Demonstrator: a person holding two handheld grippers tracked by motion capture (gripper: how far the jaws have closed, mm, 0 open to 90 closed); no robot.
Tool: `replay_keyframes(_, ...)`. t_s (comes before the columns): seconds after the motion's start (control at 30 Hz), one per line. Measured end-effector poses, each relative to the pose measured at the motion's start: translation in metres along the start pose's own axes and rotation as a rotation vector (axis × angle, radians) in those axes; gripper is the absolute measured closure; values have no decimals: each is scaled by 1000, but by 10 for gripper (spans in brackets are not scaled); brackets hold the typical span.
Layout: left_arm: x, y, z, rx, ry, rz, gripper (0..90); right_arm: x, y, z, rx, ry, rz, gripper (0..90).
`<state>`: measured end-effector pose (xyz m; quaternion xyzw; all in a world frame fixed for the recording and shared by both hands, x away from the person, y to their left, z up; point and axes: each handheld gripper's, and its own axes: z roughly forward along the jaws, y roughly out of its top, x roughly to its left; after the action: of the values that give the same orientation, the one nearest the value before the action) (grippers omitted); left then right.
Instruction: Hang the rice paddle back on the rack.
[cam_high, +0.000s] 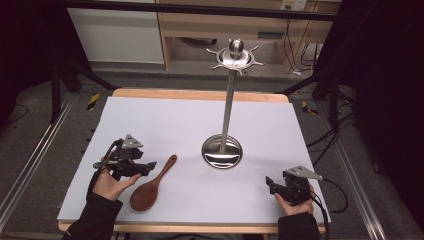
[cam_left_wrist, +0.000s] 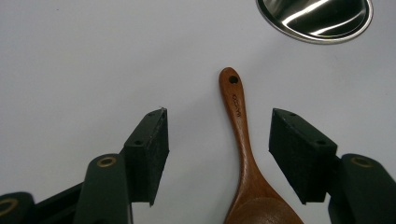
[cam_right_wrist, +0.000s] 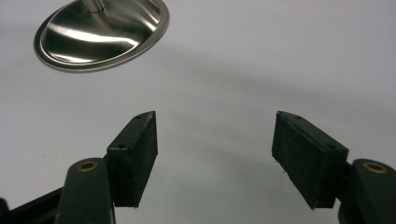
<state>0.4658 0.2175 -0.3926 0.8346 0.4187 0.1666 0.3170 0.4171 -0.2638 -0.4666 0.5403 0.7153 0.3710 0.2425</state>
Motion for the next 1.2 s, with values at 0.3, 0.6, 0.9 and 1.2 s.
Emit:
replay_keyframes(0.3, -7, 6, 5, 31, -17, 14, 386, 1, -1, -1, 0, 11, 1, 311)
replay_keyframes(0.6, -11, 10, 12, 86, -27, 36, 434, 1, -1, -1, 0, 12, 0, 309)
replay_keyframes(0.9, -13, 11, 22, 133, -35, 52, 467, 2, -1, 0, 4, 22, 5, 309)
replay_keyframes(1.2, -11, 10, 37, 199, -42, 44, 508, 1, 0, 0, 6, 21, -2, 310)
